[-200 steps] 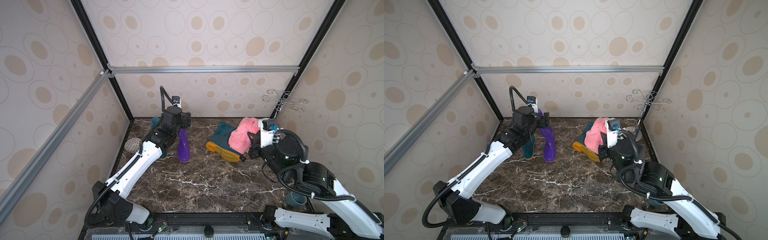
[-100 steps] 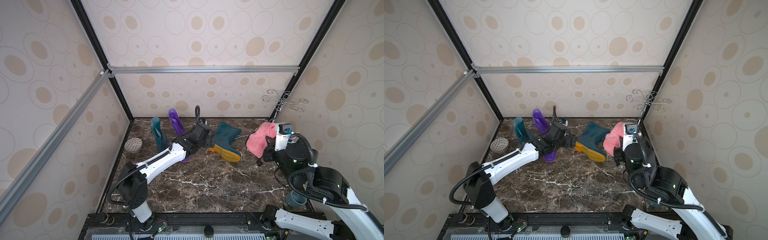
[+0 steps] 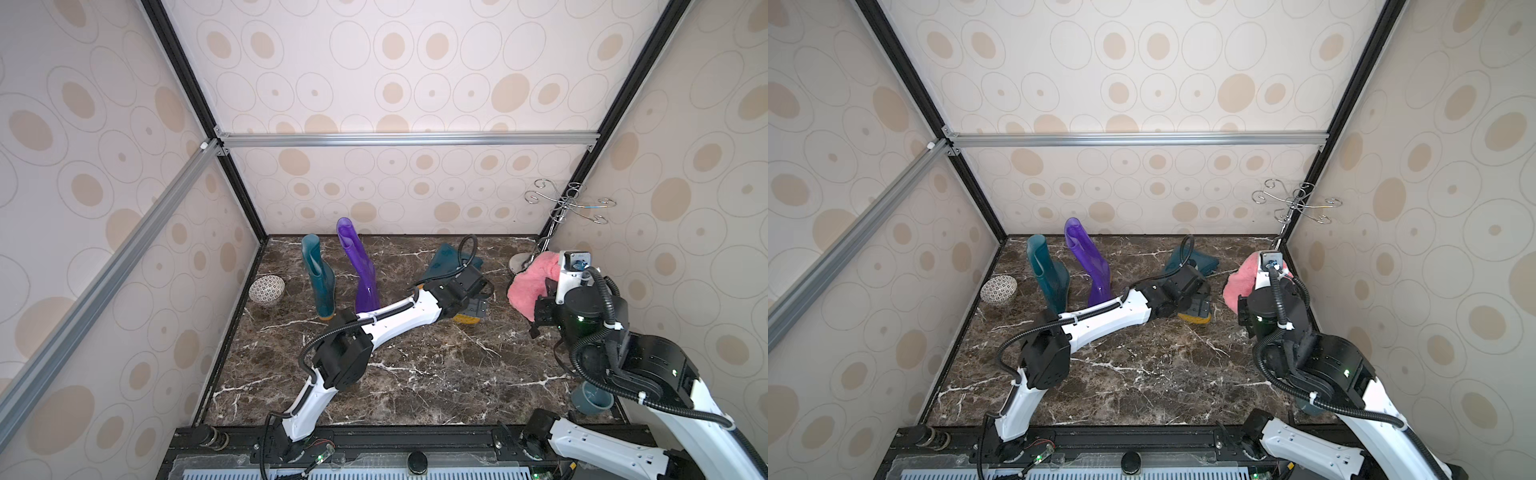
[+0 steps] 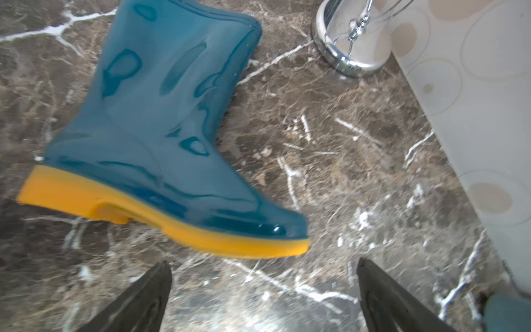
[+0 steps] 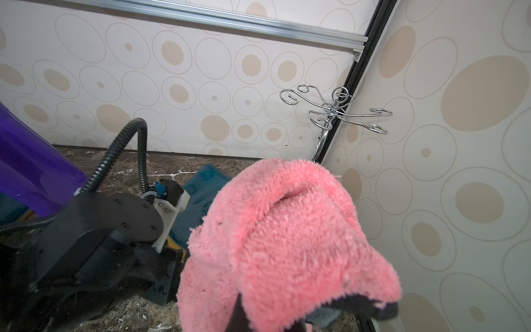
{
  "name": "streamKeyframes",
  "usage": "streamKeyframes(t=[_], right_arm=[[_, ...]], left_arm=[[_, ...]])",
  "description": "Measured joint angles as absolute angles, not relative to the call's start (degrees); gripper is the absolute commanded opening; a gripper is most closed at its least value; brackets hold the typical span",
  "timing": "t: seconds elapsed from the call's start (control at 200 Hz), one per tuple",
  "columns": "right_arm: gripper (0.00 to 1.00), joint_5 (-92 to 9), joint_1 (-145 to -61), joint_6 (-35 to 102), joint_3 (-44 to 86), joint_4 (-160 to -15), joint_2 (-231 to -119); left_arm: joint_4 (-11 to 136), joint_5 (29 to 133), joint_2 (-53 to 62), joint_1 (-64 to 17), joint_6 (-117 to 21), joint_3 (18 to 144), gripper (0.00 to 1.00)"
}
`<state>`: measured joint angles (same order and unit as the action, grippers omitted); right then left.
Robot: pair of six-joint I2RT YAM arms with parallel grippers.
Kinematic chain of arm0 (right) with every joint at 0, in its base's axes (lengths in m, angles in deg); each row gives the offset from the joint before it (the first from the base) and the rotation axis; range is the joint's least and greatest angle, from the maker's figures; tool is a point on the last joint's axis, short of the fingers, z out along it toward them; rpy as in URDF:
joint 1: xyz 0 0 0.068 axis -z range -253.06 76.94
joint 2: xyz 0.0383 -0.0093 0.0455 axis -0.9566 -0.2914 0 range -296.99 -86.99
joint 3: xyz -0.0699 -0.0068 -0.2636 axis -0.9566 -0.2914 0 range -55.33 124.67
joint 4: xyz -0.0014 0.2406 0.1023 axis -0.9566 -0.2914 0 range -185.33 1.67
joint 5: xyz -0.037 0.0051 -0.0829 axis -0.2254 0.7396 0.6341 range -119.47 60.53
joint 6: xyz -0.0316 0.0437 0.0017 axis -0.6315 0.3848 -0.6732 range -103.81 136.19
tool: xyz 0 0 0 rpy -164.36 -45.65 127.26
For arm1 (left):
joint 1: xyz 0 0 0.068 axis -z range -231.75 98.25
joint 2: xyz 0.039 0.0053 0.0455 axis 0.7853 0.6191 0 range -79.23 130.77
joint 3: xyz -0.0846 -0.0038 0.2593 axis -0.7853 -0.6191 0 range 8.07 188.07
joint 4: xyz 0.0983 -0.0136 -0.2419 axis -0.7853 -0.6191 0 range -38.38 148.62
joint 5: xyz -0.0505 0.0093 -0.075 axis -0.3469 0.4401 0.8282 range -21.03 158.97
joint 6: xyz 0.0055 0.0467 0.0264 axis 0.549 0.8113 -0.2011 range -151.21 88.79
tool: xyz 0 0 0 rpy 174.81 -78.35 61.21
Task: Wipe the rubber boots with a cloth
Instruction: Adjust the rubber boot at the center of the board.
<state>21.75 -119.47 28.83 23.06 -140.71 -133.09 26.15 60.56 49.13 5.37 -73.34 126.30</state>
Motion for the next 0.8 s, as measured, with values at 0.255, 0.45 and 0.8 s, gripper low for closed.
streamKeyframes(t=[0.255, 0.45, 0.8], right_arm=[[0.0, 21.32, -119.36, 27.54, 23.04, -140.62, -130.69], [0.0, 20.62, -119.32, 26.36, 22.8, -140.62, -128.92], [0.0, 18.67, -119.29, 24.9, 22.76, -140.23, -127.61]], left_arm=[[14.59, 59.93, 59.64, 5.46, -81.71, 143.22, 1.0], [9.72, 58.23, 62.94, 5.39, -86.01, 147.33, 1.0], [6.66, 59.12, 65.43, 4.54, -89.18, 147.59, 1.0]])
